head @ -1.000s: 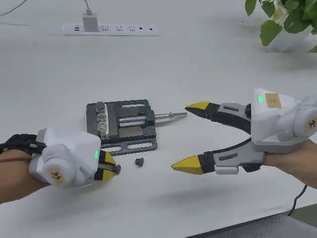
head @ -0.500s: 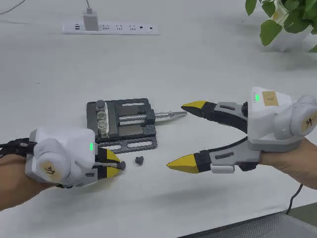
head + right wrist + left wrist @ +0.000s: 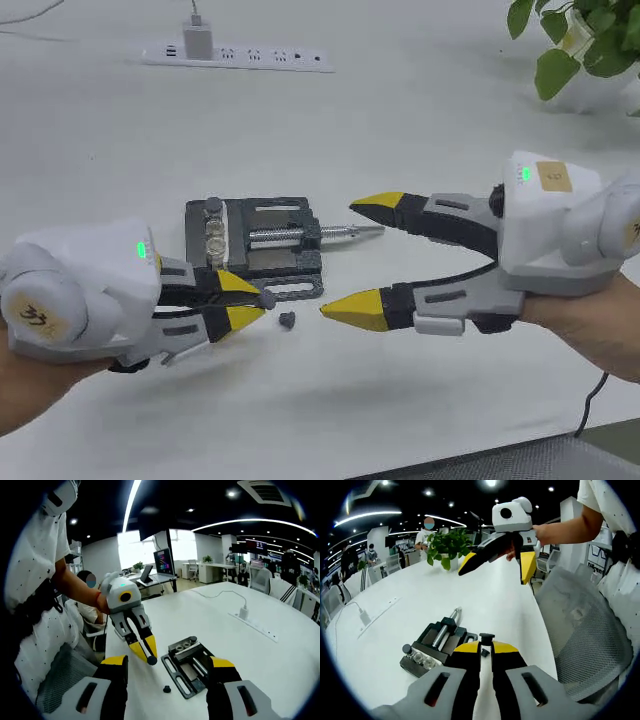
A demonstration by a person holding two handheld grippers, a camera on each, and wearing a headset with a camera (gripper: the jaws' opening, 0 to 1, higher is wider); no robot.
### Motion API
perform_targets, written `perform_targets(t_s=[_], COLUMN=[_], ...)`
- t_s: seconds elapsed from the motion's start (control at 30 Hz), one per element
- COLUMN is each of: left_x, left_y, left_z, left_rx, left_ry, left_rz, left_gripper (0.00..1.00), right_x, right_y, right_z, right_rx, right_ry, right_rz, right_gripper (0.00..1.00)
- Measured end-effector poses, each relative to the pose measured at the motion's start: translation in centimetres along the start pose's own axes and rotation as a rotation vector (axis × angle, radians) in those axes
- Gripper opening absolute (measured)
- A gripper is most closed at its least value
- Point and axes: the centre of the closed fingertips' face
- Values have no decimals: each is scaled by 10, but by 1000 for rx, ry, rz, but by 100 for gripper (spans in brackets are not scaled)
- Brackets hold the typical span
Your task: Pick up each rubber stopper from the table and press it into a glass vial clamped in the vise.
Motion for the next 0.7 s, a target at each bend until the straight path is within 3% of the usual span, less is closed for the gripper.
perform_targets(t_s=[0.13,0.33,0.7], left_x=[12,26,41], left_y=[-7,-15,-29], left_z=[6,14,24], left_rx=[0,-3,-19], left_ry=[-43,-102,-168], left_rz=[23,55,77], left_gripper=[4,4,4], right_x=[7,21,30], right_y=[3,13,29], right_z=[-3,-8,-12], right_rx=[30,67,150], right_ry=[35,38,56], right_rz=[-27,8,42], right_gripper=[55,45,26])
Point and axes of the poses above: the centre of the closed fingertips' face, and the gripper's own axes: z roughly backward along the fingers, y roughly to its left, x roughly out of its top, and after that the axes turned 15 degrees about z, right-handed
